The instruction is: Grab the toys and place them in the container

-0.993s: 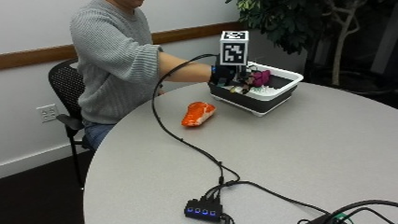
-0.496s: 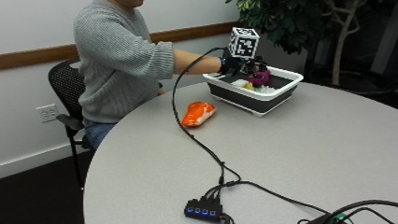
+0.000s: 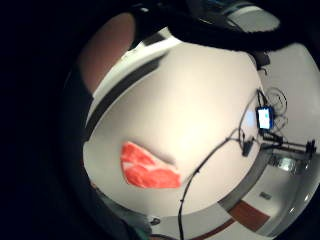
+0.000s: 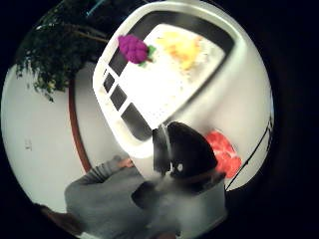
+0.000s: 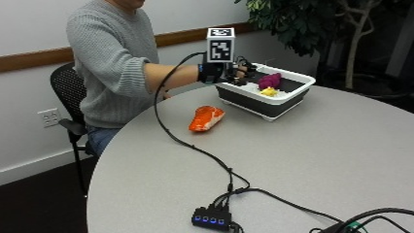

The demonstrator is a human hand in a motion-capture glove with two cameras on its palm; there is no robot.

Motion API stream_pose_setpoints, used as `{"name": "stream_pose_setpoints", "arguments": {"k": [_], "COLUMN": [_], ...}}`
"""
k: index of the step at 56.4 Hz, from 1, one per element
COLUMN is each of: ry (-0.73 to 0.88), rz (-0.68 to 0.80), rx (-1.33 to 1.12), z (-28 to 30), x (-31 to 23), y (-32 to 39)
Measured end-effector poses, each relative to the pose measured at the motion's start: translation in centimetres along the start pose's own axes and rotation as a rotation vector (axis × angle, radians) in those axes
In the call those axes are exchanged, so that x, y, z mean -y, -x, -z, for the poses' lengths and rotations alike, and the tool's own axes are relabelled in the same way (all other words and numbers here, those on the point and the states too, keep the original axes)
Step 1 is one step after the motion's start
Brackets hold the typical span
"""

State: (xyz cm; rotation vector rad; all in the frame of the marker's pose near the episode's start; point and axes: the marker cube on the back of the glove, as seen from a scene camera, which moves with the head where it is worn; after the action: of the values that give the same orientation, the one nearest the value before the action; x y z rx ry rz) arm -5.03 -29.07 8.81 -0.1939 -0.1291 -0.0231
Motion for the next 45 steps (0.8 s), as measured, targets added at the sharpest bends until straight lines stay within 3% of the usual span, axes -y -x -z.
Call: {"name": "stream_pose_setpoints", "arguments": {"k": [6, 16, 26, 34, 38, 45], "ry": [-0.045, -0.033, 0.085, 0.147, 0.078, 0.094], "rz": [-0.127, -0.117, -0.099, -0.137, -0.145, -0.147], "rx": [0.007, -0.026, 0.004, -0.146, -0.167, -0.158], "z": [0.9, -0.4, -8.1, -16.6, -17.1, -17.0], "x": [-3.6, -6.9, -8.0, -9.0, -9.2, -9.1], "y": [-3.8, -4.4, -2.9, -2.6, -2.6, -2.9]}}
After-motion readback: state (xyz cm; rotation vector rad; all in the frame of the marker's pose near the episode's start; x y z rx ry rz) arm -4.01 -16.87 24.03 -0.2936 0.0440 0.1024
